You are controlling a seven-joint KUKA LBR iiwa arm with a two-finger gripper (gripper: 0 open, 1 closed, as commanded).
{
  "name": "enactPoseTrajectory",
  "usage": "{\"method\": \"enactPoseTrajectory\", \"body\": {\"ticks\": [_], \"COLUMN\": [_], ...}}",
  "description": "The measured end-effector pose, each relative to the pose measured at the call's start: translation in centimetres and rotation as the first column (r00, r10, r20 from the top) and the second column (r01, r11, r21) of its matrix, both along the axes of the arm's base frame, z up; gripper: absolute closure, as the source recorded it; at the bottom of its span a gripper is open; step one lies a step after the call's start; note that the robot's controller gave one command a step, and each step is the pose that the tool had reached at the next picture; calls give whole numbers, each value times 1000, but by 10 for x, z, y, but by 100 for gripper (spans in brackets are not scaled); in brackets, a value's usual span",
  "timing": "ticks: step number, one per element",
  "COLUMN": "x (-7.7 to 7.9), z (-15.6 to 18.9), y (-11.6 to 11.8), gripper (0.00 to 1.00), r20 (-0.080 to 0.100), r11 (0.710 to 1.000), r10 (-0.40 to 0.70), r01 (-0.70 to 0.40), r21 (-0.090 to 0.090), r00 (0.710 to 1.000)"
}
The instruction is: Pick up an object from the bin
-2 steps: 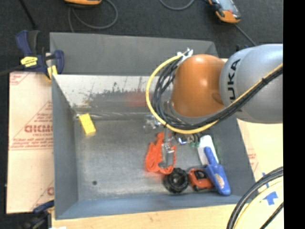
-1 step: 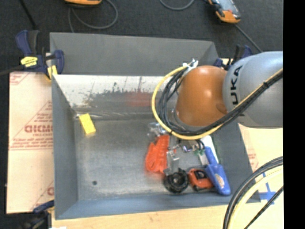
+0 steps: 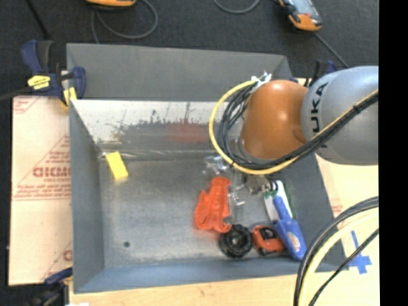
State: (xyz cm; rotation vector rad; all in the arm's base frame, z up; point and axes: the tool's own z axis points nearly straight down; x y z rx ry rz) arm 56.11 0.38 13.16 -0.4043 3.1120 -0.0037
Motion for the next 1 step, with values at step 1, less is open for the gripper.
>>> {"method": "enactPoseTrajectory", "body": {"ticks": [1], "x": [-4], "z": [-12], "y": [-7], "gripper": [0], "r20": [0], "r11": [986], "r10": [166], "r01": [-166], "r21": [0], "r00": [986]}}
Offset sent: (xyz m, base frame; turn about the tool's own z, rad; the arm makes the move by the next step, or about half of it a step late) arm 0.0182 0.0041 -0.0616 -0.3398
